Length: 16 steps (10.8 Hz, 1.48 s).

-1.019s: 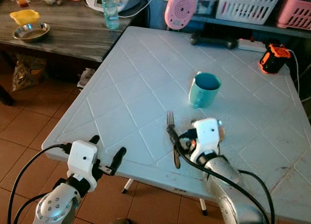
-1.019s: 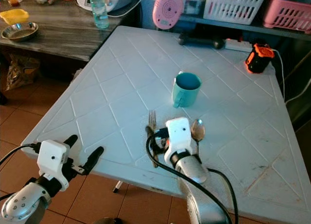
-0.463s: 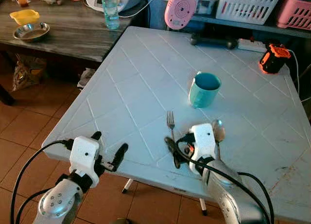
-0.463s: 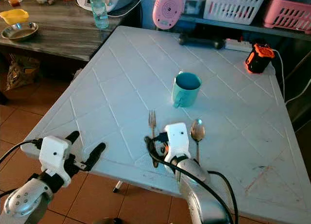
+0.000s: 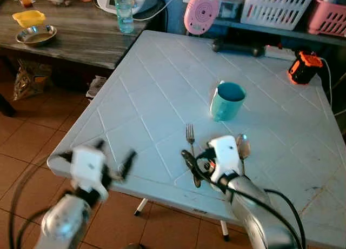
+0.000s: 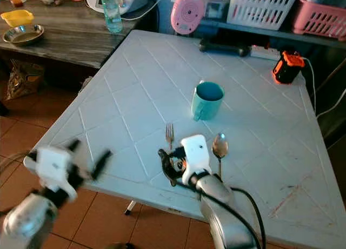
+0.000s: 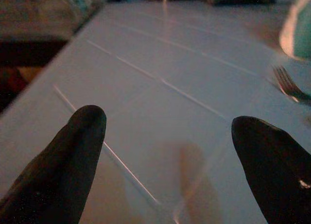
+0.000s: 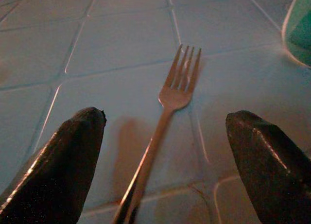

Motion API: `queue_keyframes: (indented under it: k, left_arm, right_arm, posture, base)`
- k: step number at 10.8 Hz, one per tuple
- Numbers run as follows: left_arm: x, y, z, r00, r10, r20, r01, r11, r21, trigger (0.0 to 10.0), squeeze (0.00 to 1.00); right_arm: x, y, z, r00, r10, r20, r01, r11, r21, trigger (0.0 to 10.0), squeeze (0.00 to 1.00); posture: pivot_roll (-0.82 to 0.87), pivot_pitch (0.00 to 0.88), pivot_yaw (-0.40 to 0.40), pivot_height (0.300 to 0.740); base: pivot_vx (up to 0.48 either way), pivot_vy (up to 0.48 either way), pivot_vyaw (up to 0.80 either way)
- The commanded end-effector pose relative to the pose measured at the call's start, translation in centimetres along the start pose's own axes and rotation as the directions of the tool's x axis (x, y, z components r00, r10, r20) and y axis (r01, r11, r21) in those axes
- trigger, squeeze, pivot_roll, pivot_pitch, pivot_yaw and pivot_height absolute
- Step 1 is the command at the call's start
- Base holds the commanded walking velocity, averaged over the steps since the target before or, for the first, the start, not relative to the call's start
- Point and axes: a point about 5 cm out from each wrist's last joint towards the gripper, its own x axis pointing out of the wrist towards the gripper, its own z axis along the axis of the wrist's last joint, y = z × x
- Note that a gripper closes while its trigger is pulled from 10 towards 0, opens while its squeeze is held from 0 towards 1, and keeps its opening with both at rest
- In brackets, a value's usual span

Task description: Setting the table

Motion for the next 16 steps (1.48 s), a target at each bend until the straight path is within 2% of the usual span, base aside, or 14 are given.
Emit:
queue_keyframes:
  k: [1,2,3,4,6,8,10,12,14,16]
  left_arm:
    - [-0.1,0.0,-0.2,1.0,0.009,-0.008,-0.009,1.0,0.003,10.0,0.0]
    - [0.2,-0.1,-0.1,1.0,0.024,0.006,-0.024,1.0,0.0,10.0,0.0]
    - [0.5,0.3,0.2,0.995,0.089,0.033,-0.09,0.996,0.022,10.0,0.0]
    - [0.8,1.7,1.0,0.976,0.203,0.075,-0.207,0.977,0.049,10.0,0.0]
    - [1.3,3.3,2.0,0.943,0.312,0.118,-0.319,0.946,0.051,10.0,0.0]
    - [2.9,3.6,3.1,0.927,0.335,0.171,-0.347,0.936,0.05,10.0,0.0]
    - [3.4,3.9,3.2,0.917,0.354,0.184,-0.368,0.929,0.044,10.0,0.0]
    - [3.6,4.1,3.5,0.901,0.382,0.206,-0.398,0.917,0.038,10.0,0.0]
    - [3.1,4.8,3.3,0.884,0.419,0.207,-0.439,0.897,0.056,10.0,0.0]
    - [2.7,5.0,2.4,0.883,0.436,0.174,-0.453,0.889,0.071,10.0,0.0]
  right_arm:
    - [-0.2,-0.1,0.2,1.0,-0.002,0.016,0.002,1.0,-0.009,10.0,0.0]
    - [-0.3,-0.2,0.4,0.999,-0.006,0.038,0.007,1.0,-0.012,10.0,0.0]
    - [-0.5,-0.4,1.4,0.992,-0.017,0.123,0.025,0.998,-0.058,10.0,0.0]
    - [-1.3,-0.6,2.8,0.967,-0.031,0.252,0.063,0.991,-0.121,10.0,0.0]
    - [-1.3,-1.6,3.1,0.96,-0.091,0.265,0.113,0.991,-0.069,10.0,0.0]
    - [-0.1,-2.0,4.6,0.942,-0.085,0.324,0.11,0.992,-0.062,10.0,0.0]
    - [0.9,-2.8,6.7,0.918,-0.119,0.378,0.136,0.991,-0.019,10.0,0.0]
    - [0.9,-3.1,6.9,0.913,-0.135,0.384,0.146,0.989,0.002,10.0,0.0]
    - [0.3,-2.7,5.6,0.93,-0.119,0.349,0.124,0.992,0.007,10.0,0.0]
    - [-0.3,-2.4,4.5,0.944,-0.11,0.312,0.113,0.994,0.009,10.0,0.0]
  posture:
    - [0.17,0.083,-0.044,0.74]
    - [0.16,0.082,-0.042,0.74]
    - [0.16,0.08,-0.041,0.74]
    - [0.16,0.073,-0.042,0.74]
    - [0.16,0.058,-0.041,0.74]
    - [0.15,0.033,-0.041,0.74]
    - [0.15,0.006,-0.041,0.74]
    - [0.15,0.0,-0.044,0.74]
    - [0.15,0.007,-0.044,0.74]
    - [0.14,0.012,-0.04,0.74]
  base:
    - [0.0,0.0,0.0]
    - [0.0,0.0,0.0]
    - [0.0,0.0,0.0]
    - [0.0,0.0,0.0]
    - [0.0,0.0,0.0]
    - [0.0,0.0,0.0]
    - [0.0,0.0,0.0]
    - [0.0,0.0,0.0]
    - [0.0,0.0,0.0]
    - [0.0,0.0,0.0]
